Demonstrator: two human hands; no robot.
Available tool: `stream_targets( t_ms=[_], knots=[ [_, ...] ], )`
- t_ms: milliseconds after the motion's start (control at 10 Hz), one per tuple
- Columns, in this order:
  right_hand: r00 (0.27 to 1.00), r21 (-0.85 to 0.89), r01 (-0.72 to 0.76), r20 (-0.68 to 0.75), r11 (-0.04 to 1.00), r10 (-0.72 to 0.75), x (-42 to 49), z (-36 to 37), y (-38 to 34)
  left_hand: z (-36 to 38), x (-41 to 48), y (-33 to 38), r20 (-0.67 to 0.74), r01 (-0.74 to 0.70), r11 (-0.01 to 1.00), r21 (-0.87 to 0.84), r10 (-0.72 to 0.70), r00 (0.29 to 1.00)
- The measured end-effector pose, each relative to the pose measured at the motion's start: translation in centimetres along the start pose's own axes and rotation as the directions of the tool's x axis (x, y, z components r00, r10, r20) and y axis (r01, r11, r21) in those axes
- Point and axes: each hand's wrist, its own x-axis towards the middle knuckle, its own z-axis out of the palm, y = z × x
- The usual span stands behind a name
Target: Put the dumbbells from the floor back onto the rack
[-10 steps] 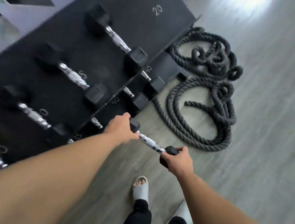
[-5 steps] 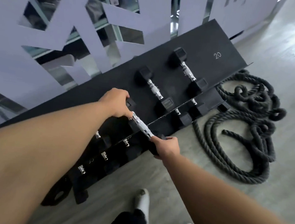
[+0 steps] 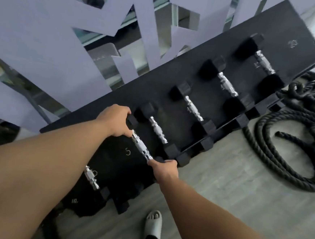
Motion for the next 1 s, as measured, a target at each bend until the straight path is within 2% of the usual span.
stream_targets(
  t_ms=[200, 400, 500, 600, 700, 800, 900, 1000],
  knots=[
    [0.996, 0.017, -0.075, -0.057, 0.997, 0.075, 0.5, 8.6, 2.6, 4.4, 2.3, -7.9, 0.039, -0.029, 1.0, 0.003, 0.028, 0.999],
    [0.982, -0.064, -0.1, -0.168, 0.993, 0.088, 1.8, 11.1, 3.0, 8.1, 4.3, -10.3, 0.035, -0.023, 0.999, -0.028, 0.024, 0.999],
    [0.981, -0.122, -0.072, -0.186, 0.99, 0.049, 2.5, 11.5, 3.3, 9.7, 4.8, -10.3, 0.024, -0.028, 0.999, -0.027, 0.029, 0.999],
    [0.984, -0.209, -0.054, -0.179, 0.976, 0.016, 2.6, 11.1, 3.6, 10.6, 5.0, -10.5, 0.025, -0.014, 1.0, -0.028, 0.015, 1.0],
    [0.981, -0.288, 0.06, -0.158, 0.956, -0.109, 2.4, 9.8, 3.9, 10.4, 4.8, -10.5, 0.024, -0.018, 0.999, -0.027, 0.019, 1.0],
    [0.969, -0.385, 0.158, -0.118, 0.909, -0.218, 1.2, 7.1, 3.4, 9.2, 4.0, -9.6, 0.017, -0.08, 0.997, 0.005, 0.08, 0.997],
    [0.962, -0.493, 0.2, -0.066, 0.846, -0.266, -0.2, 3.2, 2.2, 6.9, 3.1, -7.5, 0.03, -0.106, 0.993, 0.052, 0.105, 0.994],
    [0.937, -0.597, 0.285, 0.008, 0.75, -0.35, -2.2, -1.5, 0.1, 4.3, 2.1, -4.7, 0.029, -0.156, 0.987, 0.027, 0.155, 0.988]
  ],
)
